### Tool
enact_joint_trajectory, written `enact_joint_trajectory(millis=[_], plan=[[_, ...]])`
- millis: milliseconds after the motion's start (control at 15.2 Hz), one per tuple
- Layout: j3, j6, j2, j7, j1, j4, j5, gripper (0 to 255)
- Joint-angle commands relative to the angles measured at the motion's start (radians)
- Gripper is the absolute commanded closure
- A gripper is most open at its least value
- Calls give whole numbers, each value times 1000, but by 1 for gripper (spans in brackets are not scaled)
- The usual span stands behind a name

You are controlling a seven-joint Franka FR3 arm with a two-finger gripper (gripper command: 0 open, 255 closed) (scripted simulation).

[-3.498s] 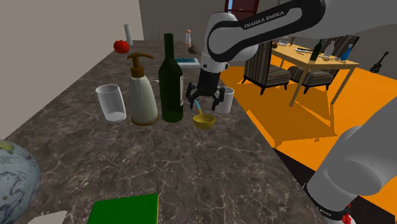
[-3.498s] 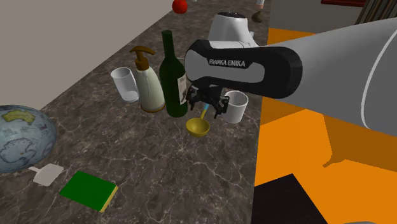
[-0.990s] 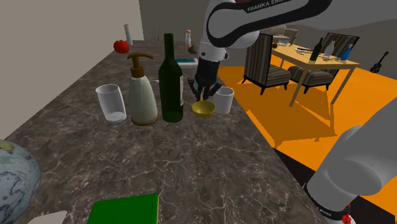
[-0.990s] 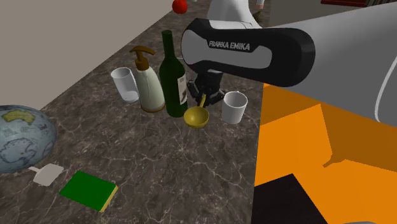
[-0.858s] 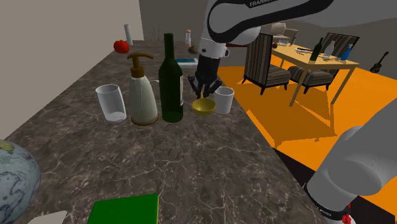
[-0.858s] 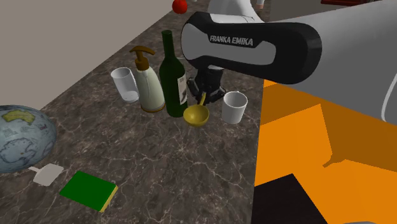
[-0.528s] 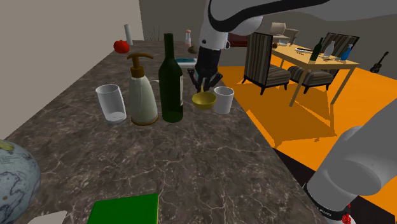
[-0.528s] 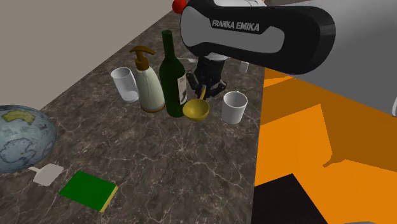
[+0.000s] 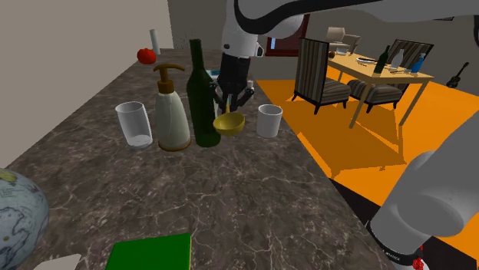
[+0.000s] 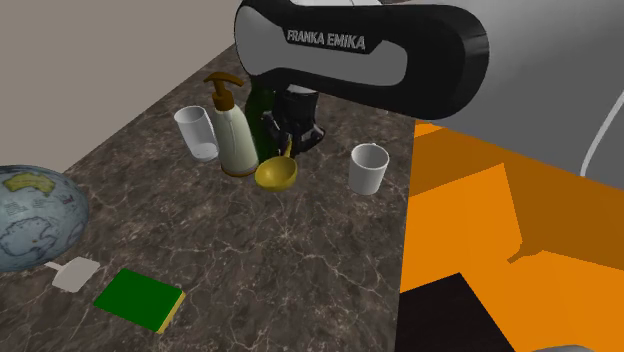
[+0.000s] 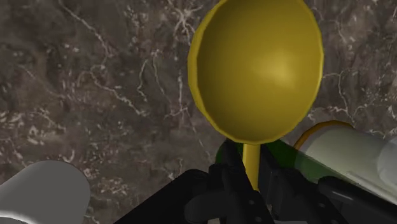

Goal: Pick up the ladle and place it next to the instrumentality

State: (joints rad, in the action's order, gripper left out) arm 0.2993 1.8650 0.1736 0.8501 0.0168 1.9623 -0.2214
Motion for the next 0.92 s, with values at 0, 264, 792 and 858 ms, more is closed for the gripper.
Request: enact_joint_trajectory(millis=[0,264,792,858], plan=[[31,3,-38,54,-17,-43,11,255],[90,13,-118,162,-57,-126,44,255],[181,0,-332,387,-167,-362,165,255],[189,-7,-364,415,-186,-400,185,255]])
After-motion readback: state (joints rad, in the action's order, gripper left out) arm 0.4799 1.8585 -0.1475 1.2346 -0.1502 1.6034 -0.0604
